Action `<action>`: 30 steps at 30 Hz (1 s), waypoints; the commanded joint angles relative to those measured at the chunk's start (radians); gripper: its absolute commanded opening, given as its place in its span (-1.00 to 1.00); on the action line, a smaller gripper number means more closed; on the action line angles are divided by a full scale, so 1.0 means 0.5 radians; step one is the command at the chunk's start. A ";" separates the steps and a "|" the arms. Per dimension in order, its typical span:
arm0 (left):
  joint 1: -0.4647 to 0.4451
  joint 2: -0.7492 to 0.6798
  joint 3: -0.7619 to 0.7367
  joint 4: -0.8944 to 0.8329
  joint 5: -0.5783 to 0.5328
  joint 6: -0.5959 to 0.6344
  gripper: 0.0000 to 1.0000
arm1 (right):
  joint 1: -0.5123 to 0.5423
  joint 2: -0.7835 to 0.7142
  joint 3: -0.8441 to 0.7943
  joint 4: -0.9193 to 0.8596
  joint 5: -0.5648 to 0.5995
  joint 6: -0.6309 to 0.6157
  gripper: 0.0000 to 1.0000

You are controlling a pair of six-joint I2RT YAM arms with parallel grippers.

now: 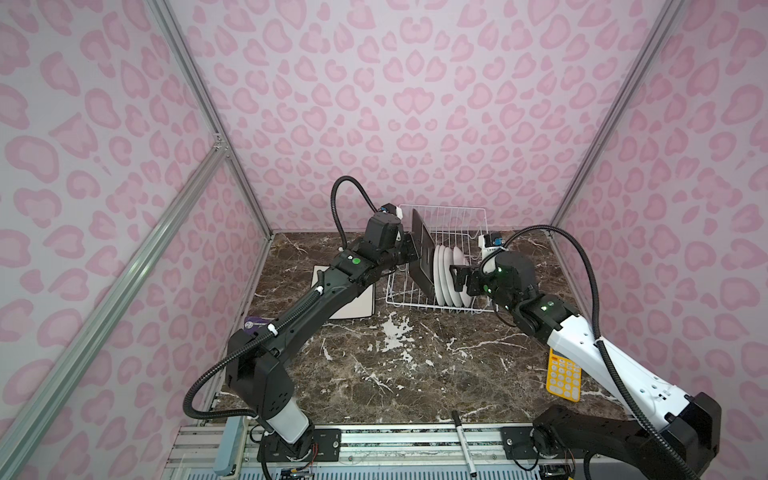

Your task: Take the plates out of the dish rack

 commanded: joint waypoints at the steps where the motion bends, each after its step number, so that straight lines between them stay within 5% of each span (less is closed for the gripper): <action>1: -0.004 -0.064 -0.009 0.273 -0.040 0.047 -0.92 | -0.001 -0.002 -0.015 0.066 -0.002 0.011 0.98; 15: -0.001 -0.122 -0.024 0.263 -0.099 0.220 -0.92 | 0.001 -0.013 -0.014 0.071 -0.011 0.027 0.98; 30: 0.000 -0.377 -0.156 0.438 -0.105 1.084 -0.92 | -0.057 0.001 0.037 0.046 -0.110 0.120 0.98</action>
